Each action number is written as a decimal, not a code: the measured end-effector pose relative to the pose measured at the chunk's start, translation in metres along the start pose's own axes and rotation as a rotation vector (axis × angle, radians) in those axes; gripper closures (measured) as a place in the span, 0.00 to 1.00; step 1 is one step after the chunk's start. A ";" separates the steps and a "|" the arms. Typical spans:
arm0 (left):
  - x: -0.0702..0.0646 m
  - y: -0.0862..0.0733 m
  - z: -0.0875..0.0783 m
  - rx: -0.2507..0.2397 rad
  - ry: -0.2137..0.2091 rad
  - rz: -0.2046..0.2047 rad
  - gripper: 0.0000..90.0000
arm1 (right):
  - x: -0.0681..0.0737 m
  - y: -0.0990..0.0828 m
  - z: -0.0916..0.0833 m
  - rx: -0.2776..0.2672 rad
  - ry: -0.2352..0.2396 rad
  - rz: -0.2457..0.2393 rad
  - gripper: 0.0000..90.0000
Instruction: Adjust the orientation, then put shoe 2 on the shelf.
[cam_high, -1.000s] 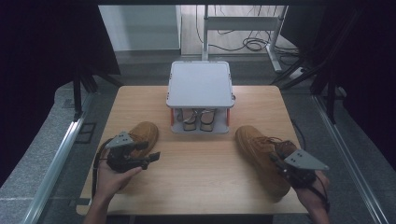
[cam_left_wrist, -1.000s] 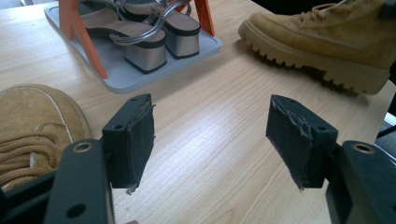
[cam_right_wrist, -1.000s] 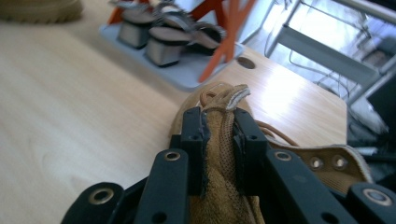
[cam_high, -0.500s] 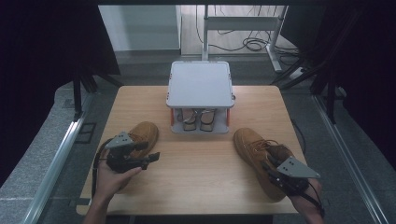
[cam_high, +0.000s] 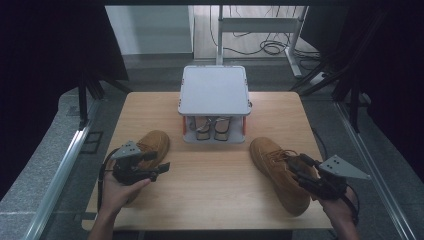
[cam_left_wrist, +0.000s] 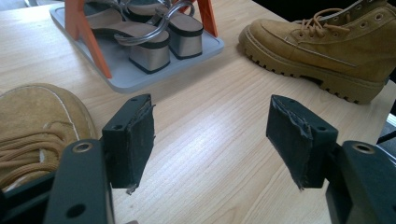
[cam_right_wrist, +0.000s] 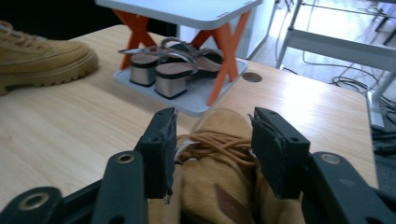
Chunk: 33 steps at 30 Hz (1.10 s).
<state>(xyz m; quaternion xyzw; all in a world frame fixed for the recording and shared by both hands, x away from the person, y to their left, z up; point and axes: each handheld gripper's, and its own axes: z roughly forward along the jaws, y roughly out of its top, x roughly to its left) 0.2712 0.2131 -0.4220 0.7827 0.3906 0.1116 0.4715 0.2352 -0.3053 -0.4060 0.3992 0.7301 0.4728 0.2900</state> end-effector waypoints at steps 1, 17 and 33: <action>0.000 0.000 -0.001 -0.001 0.002 0.000 0.37 | -0.003 0.000 0.000 -0.001 0.002 0.012 0.53; 0.017 0.007 -0.070 -0.081 0.106 -0.019 0.37 | -0.029 0.000 0.013 0.082 0.011 0.089 0.44; 0.076 -0.023 -0.092 0.009 0.292 -0.165 0.37 | -0.041 -0.008 0.007 0.101 -0.019 0.118 0.43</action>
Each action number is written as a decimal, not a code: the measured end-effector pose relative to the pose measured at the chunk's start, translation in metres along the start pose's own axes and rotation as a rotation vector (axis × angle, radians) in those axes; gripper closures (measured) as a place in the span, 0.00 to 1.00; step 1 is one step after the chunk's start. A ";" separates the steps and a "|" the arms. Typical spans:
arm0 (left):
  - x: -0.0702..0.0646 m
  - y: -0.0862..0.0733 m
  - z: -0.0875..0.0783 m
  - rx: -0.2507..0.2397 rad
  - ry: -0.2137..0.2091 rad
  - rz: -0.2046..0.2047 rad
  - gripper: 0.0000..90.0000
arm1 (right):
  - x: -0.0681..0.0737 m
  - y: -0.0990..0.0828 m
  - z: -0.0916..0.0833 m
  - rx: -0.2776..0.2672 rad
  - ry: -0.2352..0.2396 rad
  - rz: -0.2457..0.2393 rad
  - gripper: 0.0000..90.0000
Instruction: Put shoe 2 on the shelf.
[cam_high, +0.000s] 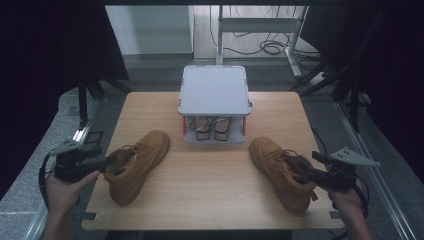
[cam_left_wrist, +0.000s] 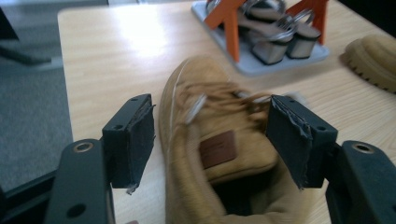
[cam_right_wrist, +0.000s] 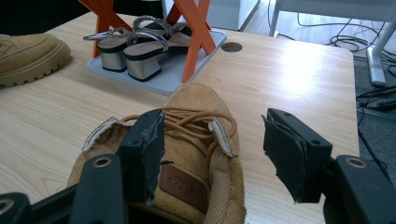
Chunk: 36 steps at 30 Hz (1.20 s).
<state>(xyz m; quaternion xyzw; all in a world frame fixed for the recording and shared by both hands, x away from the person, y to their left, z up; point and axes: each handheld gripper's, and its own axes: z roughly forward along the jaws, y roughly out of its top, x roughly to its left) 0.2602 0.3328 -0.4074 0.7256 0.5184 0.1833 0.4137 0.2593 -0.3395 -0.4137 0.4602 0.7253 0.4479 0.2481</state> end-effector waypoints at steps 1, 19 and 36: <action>0.002 -0.001 0.003 0.013 -0.003 -0.005 0.37 | 0.000 0.000 0.000 0.001 0.000 -0.002 0.42; 0.019 -0.002 0.040 0.191 0.032 -0.039 0.52 | 0.001 -0.002 0.004 0.008 -0.007 -0.004 0.42; 0.023 -0.002 0.045 0.220 -0.051 -0.070 0.68 | -0.008 0.007 0.023 0.224 0.002 -0.018 0.55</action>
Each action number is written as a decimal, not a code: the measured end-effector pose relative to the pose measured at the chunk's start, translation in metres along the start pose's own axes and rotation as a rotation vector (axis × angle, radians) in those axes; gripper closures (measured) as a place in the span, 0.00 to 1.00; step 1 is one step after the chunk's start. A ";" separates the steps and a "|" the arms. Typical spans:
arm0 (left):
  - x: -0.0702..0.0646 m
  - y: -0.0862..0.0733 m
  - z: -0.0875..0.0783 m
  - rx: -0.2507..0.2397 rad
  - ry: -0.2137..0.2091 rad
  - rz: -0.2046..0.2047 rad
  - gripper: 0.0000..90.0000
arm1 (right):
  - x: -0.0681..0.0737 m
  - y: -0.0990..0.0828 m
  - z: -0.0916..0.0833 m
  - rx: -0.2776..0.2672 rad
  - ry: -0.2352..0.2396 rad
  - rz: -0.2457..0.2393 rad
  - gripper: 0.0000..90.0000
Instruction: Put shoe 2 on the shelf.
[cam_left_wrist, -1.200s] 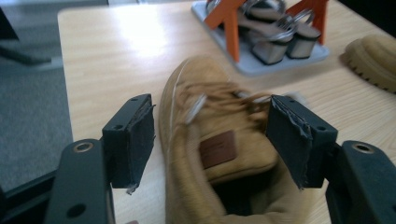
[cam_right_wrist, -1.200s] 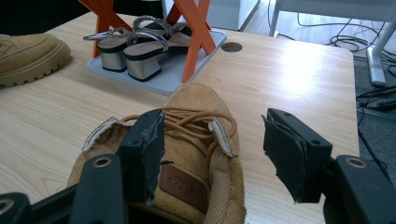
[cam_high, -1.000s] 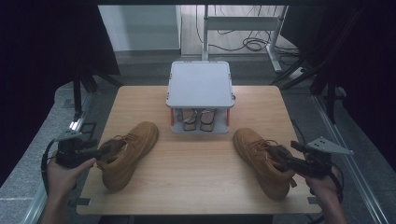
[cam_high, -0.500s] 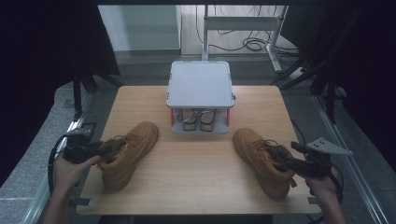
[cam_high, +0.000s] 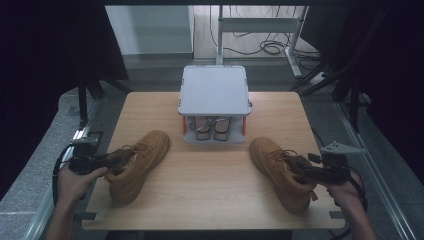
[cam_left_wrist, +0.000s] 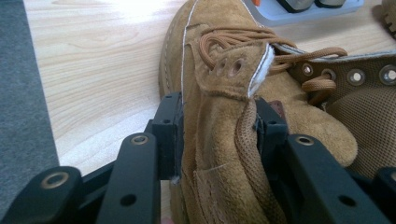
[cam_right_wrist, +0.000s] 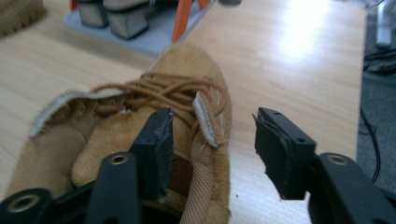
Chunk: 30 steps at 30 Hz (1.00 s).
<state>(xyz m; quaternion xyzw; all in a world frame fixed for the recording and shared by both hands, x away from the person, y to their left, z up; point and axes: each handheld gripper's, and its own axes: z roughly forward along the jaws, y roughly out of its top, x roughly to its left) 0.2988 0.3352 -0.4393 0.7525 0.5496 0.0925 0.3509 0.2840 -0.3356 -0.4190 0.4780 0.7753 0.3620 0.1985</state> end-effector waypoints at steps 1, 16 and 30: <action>0.000 0.000 0.000 0.006 -0.005 0.000 0.69 | -0.001 0.001 0.001 0.008 0.012 0.005 0.56; -0.001 -0.001 0.001 0.001 -0.018 0.014 0.81 | -0.002 0.005 0.005 0.122 -0.010 0.047 0.82; 0.000 -0.012 0.000 -0.104 -0.089 -0.040 0.85 | -0.005 -0.005 0.003 0.014 0.077 0.173 0.86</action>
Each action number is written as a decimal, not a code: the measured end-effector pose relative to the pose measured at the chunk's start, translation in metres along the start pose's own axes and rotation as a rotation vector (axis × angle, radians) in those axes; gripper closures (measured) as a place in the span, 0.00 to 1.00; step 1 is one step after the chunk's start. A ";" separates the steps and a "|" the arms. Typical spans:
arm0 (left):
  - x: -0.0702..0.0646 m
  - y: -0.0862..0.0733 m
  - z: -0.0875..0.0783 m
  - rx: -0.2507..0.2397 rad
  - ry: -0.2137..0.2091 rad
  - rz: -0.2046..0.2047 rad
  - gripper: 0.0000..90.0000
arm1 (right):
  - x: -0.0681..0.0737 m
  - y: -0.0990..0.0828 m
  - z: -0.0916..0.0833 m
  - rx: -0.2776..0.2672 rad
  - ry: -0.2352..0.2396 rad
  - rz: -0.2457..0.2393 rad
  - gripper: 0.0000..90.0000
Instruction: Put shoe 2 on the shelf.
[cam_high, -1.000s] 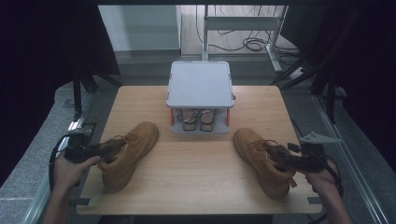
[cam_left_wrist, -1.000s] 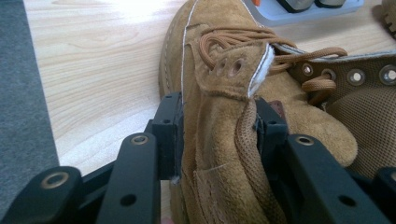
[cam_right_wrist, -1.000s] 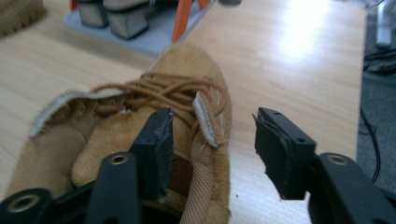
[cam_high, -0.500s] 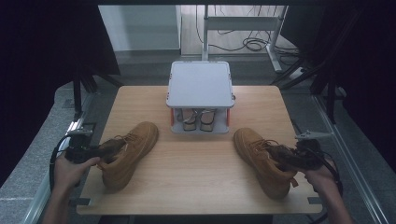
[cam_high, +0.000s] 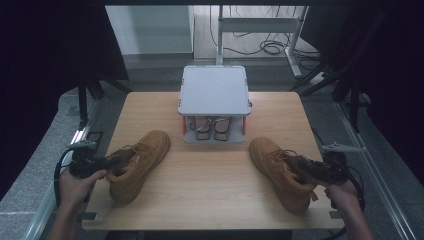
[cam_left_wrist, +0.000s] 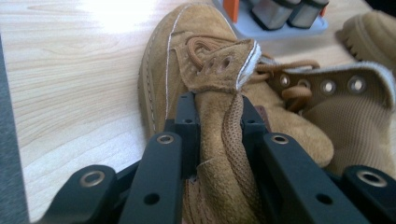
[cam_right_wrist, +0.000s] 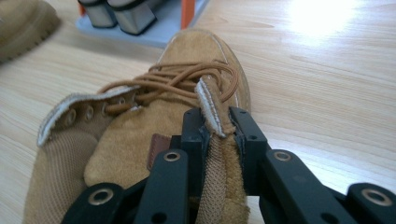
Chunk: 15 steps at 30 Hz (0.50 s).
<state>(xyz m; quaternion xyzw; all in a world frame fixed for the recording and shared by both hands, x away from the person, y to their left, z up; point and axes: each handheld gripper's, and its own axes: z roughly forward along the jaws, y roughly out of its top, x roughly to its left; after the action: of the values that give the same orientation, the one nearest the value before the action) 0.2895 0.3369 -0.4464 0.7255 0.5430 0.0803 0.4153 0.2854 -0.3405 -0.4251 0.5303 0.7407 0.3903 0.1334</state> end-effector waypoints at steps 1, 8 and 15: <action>0.001 0.000 0.000 -0.009 -0.007 -0.007 0.85 | -0.001 -0.001 0.000 -0.013 0.020 0.019 0.86; -0.001 -0.003 -0.008 -0.079 -0.060 -0.028 0.85 | 0.007 -0.004 -0.001 -0.081 0.080 0.029 0.87; -0.006 -0.007 -0.019 -0.138 -0.117 -0.035 0.84 | 0.014 -0.007 -0.006 -0.146 0.088 0.025 0.87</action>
<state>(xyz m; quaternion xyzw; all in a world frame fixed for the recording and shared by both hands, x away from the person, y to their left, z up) 0.2716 0.3425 -0.4367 0.6890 0.5235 0.0675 0.4966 0.2715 -0.3312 -0.4229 0.5108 0.7087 0.4679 0.1342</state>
